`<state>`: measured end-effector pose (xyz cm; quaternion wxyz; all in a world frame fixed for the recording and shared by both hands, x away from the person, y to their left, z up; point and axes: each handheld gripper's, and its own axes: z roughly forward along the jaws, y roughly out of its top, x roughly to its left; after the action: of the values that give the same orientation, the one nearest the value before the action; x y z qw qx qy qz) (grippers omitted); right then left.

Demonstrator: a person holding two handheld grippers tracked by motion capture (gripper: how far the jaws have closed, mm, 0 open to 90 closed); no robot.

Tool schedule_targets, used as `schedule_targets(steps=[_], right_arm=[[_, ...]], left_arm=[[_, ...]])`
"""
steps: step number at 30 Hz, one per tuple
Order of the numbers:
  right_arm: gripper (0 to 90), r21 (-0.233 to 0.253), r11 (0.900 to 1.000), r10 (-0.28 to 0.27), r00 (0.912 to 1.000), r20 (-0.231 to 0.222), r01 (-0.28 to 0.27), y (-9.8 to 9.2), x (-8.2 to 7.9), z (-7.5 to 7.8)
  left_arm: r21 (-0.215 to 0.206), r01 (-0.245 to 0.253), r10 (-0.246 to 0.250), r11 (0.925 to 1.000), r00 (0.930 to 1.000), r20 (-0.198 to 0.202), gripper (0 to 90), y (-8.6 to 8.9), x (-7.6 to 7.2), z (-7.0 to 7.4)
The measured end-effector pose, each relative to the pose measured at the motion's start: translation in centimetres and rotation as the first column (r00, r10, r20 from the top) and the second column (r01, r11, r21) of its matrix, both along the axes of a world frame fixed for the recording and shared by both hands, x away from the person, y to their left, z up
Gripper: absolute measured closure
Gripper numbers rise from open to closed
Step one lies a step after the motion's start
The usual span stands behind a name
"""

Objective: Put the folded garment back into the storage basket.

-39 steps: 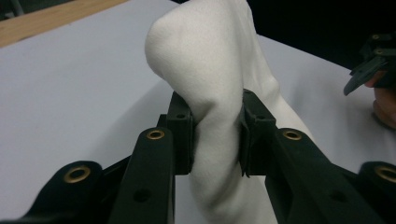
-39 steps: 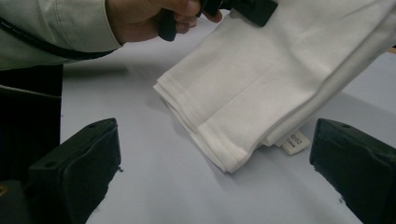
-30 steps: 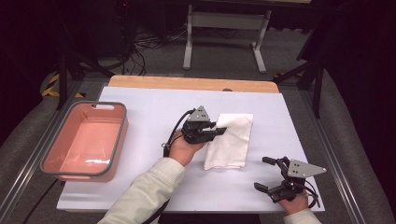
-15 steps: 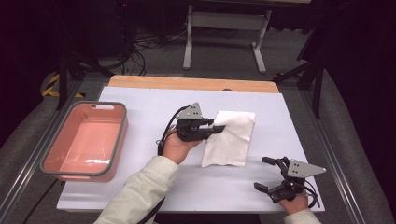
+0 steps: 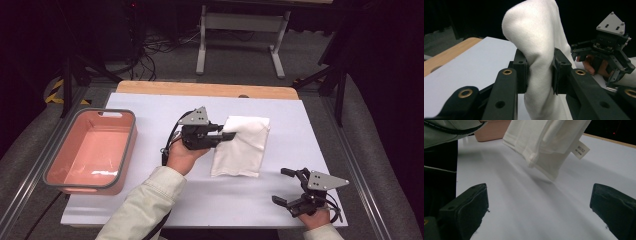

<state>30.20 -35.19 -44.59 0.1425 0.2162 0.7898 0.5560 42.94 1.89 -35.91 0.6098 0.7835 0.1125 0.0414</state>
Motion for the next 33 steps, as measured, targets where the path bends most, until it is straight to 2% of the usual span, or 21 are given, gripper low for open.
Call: schedule_targets(steps=[10,33], right_arm=[[2.3,-0.004,1.0,-0.001,1.0,-0.002,0.001,0.0,0.0,0.0],[2.4,-0.01,1.0,-0.006,1.0,-0.004,0.006,0.1,0.1,-0.1]], left_arm=[[0.023,-0.041,0.04,0.9989,0.9988,0.029,70.5,2.5,-0.4,1.0],[0.062,-0.127,0.124,0.9899,0.991,0.05,70.5,8.1,-1.3,3.4]])
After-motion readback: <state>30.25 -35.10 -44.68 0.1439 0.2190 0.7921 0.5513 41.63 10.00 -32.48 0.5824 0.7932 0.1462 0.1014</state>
